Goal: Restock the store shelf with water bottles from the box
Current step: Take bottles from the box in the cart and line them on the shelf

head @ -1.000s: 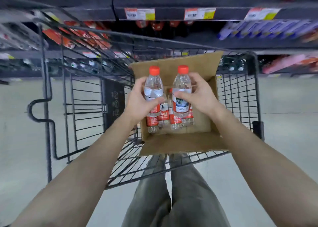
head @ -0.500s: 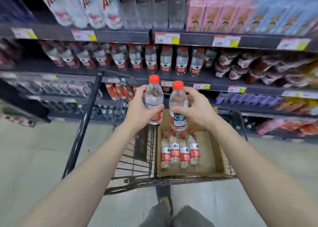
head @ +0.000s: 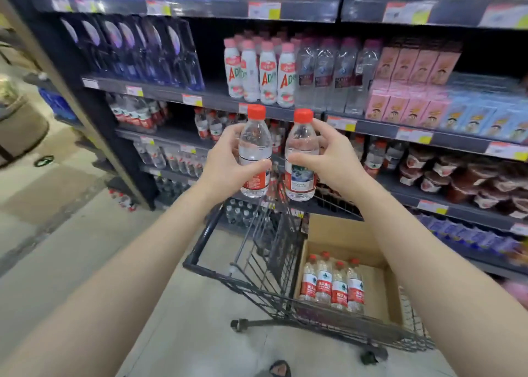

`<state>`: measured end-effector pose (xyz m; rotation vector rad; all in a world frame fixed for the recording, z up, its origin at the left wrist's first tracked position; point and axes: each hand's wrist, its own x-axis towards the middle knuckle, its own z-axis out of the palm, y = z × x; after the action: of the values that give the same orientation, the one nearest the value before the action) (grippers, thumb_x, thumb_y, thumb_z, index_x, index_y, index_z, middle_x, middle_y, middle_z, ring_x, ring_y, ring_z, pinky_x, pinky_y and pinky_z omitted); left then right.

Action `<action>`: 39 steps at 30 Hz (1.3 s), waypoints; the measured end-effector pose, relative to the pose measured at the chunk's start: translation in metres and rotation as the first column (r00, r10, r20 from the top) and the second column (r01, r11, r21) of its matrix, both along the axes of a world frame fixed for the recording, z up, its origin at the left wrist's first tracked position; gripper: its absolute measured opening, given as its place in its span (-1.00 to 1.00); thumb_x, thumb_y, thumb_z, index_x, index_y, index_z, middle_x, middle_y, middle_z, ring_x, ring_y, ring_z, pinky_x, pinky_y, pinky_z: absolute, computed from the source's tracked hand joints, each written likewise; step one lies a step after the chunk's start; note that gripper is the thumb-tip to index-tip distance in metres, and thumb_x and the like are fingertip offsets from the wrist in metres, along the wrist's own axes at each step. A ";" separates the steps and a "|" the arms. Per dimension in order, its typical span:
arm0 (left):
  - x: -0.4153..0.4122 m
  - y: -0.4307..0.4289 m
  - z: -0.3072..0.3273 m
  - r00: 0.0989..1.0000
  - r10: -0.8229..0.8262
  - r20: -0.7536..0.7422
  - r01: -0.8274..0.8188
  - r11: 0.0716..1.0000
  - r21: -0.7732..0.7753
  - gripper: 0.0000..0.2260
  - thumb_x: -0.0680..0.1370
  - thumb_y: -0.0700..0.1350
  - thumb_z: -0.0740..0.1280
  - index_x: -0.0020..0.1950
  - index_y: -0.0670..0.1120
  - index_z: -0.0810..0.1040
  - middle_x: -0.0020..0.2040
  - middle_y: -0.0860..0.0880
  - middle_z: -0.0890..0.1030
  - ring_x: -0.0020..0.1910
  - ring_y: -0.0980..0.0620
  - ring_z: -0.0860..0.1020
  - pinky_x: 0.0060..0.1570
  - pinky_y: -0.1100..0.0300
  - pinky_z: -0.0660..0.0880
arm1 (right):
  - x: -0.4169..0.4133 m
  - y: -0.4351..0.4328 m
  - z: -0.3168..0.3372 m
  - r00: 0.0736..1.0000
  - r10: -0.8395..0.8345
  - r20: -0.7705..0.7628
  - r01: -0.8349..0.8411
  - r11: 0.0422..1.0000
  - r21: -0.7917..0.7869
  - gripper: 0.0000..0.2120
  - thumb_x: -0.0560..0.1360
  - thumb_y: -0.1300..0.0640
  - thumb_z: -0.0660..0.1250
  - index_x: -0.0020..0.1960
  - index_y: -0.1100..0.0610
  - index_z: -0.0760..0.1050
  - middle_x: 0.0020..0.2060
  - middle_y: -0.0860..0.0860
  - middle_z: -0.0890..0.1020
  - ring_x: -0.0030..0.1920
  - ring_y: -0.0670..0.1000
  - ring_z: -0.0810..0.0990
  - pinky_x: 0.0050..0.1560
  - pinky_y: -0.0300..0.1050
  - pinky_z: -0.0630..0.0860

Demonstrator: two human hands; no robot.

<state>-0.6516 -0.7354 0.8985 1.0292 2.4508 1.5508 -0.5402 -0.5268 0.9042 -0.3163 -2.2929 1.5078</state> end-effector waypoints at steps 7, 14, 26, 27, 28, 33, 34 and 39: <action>-0.009 -0.096 0.054 0.986 0.168 -0.002 -0.167 0.984 0.068 -0.34 0.42 0.02 0.63 0.45 0.16 0.41 0.20 0.11 0.66 0.13 0.18 0.64 0.23 -0.02 0.60 | -0.041 -0.086 0.061 0.986 0.154 -0.066 -0.151 0.988 0.039 -0.18 0.24 -0.21 0.58 0.46 -0.31 0.38 0.18 -0.07 0.68 0.22 -0.03 0.64 0.23 0.17 0.59; -0.061 -0.201 0.085 0.930 0.368 0.009 -0.366 0.922 0.126 -0.21 0.32 0.18 0.63 0.46 0.31 0.33 0.30 0.04 0.62 0.24 0.04 0.63 0.26 -0.09 0.59 | -0.114 -0.180 0.097 0.955 0.264 -0.137 -0.258 0.964 0.061 -0.42 0.35 0.05 0.59 0.25 -0.37 0.49 0.06 -0.06 0.73 0.10 -0.03 0.70 0.18 0.15 0.62; -0.252 -0.399 0.075 0.922 0.385 0.030 -0.385 0.911 0.146 -0.34 0.40 -0.06 0.64 0.38 0.26 0.41 0.17 0.08 0.68 0.12 0.09 0.68 0.21 -0.12 0.62 | -0.327 -0.354 0.088 0.947 0.295 -0.130 -0.290 0.955 0.056 -0.30 0.37 -0.07 0.59 0.45 -0.23 0.41 0.14 -0.11 0.70 0.19 -0.04 0.65 0.24 0.21 0.58; -0.273 -0.412 0.074 0.923 0.383 0.026 -0.383 0.913 0.142 -0.34 0.40 -0.04 0.64 0.38 0.28 0.41 0.17 0.09 0.67 0.13 0.10 0.67 0.22 -0.11 0.62 | -0.347 -0.367 0.087 0.951 0.285 -0.124 -0.280 0.959 0.054 -0.29 0.37 -0.07 0.60 0.46 -0.24 0.40 0.15 -0.12 0.70 0.19 -0.05 0.65 0.25 0.20 0.57; -0.294 -0.424 0.074 0.925 0.379 0.021 -0.378 0.915 0.140 -0.32 0.39 -0.02 0.64 0.40 0.27 0.40 0.18 0.10 0.67 0.14 0.10 0.67 0.23 -0.11 0.61 | -0.366 -0.378 0.087 0.956 0.270 -0.119 -0.266 0.963 0.050 -0.27 0.35 -0.10 0.60 0.45 -0.27 0.40 0.16 -0.12 0.69 0.20 -0.05 0.65 0.25 0.20 0.57; -0.383 -0.459 0.071 0.943 0.332 0.020 -0.332 0.938 0.095 -0.29 0.40 0.01 0.63 0.45 0.24 0.36 0.16 0.12 0.67 0.12 0.14 0.66 0.21 -0.05 0.61 | -0.448 -0.417 0.084 0.966 0.236 -0.109 -0.233 0.972 0.036 -0.23 0.30 -0.16 0.57 0.46 -0.25 0.40 0.22 -0.15 0.67 0.24 -0.05 0.63 0.26 0.20 0.57; -0.401 -0.462 0.068 0.945 0.327 0.021 -0.328 0.940 0.098 -0.30 0.39 0.02 0.63 0.44 0.26 0.37 0.15 0.12 0.67 0.11 0.13 0.66 0.20 -0.07 0.61 | -0.464 -0.421 0.082 0.968 0.227 -0.107 -0.224 0.974 0.033 -0.24 0.30 -0.15 0.57 0.46 -0.25 0.40 0.22 -0.15 0.66 0.24 -0.04 0.63 0.26 0.20 0.57; -0.491 -0.456 0.049 0.954 0.291 0.078 -0.299 0.944 0.142 -0.32 0.39 0.02 0.65 0.39 0.30 0.40 0.15 0.14 0.69 0.11 0.13 0.69 0.17 -0.10 0.63 | -0.537 -0.420 0.062 0.985 0.149 -0.092 -0.150 0.989 -0.005 -0.23 0.30 -0.17 0.57 0.46 -0.31 0.37 0.26 -0.17 0.64 0.31 -0.03 0.59 0.30 0.24 0.53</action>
<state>-1.1430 -1.1914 0.9473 0.6432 2.5751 1.8506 -1.0776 -0.9472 0.9665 -0.0775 -2.2804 1.5735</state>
